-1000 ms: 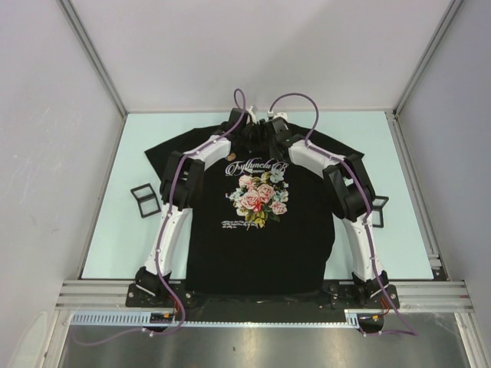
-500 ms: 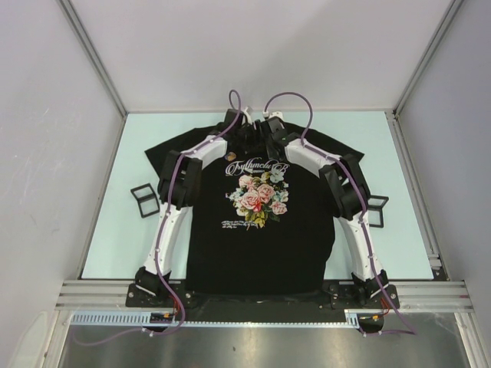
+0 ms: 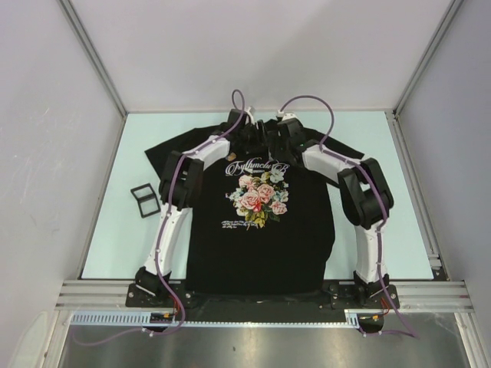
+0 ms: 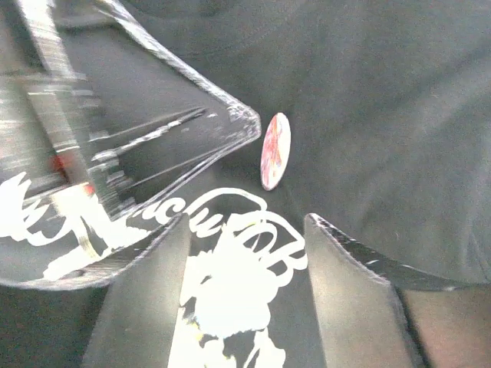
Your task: Remove the brooch from the garment
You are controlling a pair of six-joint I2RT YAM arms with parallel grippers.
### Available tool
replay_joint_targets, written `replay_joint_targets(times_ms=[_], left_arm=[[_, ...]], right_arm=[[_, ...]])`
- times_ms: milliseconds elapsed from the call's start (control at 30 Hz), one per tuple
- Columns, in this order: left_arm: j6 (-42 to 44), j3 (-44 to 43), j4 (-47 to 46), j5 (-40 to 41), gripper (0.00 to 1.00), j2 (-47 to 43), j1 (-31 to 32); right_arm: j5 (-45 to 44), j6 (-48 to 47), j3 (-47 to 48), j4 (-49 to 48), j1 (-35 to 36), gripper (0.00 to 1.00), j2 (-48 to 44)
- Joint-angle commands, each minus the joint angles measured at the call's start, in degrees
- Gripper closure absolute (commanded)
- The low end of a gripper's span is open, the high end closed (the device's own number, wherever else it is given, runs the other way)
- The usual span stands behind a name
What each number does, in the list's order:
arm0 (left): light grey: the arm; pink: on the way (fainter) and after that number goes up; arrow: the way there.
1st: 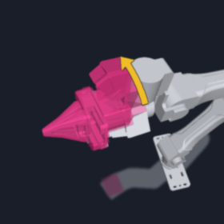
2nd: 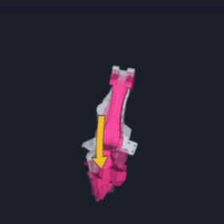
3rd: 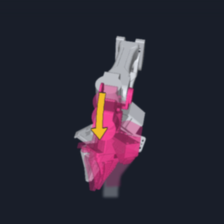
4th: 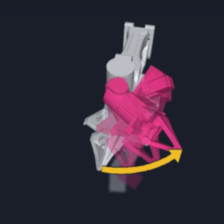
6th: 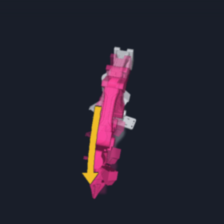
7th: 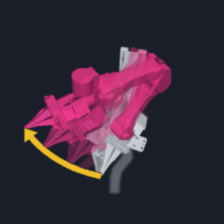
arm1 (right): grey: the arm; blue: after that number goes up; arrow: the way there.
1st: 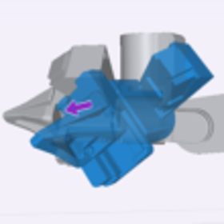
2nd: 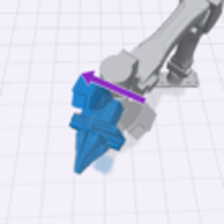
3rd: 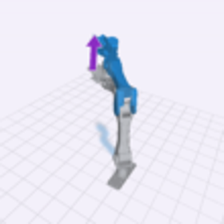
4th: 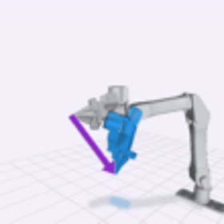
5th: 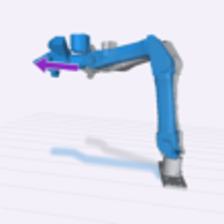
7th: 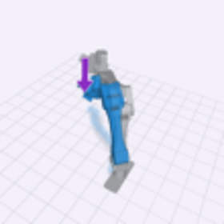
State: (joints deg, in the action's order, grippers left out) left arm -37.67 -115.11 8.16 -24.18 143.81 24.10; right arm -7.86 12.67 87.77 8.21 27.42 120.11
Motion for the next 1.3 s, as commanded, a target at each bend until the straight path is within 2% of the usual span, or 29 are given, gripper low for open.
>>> replay_joint_targets(times_ms=[0,233,367,500,600,733,833,1267], left_arm=[[3.04,-2.83,6.41,7.65,0.34,-2.92,2.97],[6.46,-7.75,12.31,17.76,0.25,-2.40,5.96],[8.66,-14.16,16.79,24.08,0.26,-0.12,8.15],[8.84,-15.50,17.59,24.10,0.29,0.33,8.60],[9.28,-15.67,16.89,23.66,0.25,0.51,9.12],[10.33,-17.60,18.20,24.10,0.24,1.82,9.83],[10.34,-19.10,19.70,26.03,0.29,2.79,10.00],[10.42,-18.75,19.00,24.71,0.54,2.79,10.00]], right_arm=[[4.08,2.98,-2.85,-5.75,-1.49,0.32,-10.15],[1.09,5.96,-7.78,-4.87,-5.44,0.30,-15.70],[2.05,7.28,-8.93,-4.78,-8.52,0.30,-15.70],[2.23,7.55,-9.63,-5.31,-9.05,0.30,-15.79],[3.11,7.72,-9.81,-5.57,-9.23,0.30,-15.44],[3.64,8.08,-9.81,-5.75,-9.49,0.30,-15.00],[3.99,8.43,-9.98,-5.92,-10.02,0.30,-15.00],[7.15,9.48,-10.16,-7.59,-10.10,0.30,-13.33]])
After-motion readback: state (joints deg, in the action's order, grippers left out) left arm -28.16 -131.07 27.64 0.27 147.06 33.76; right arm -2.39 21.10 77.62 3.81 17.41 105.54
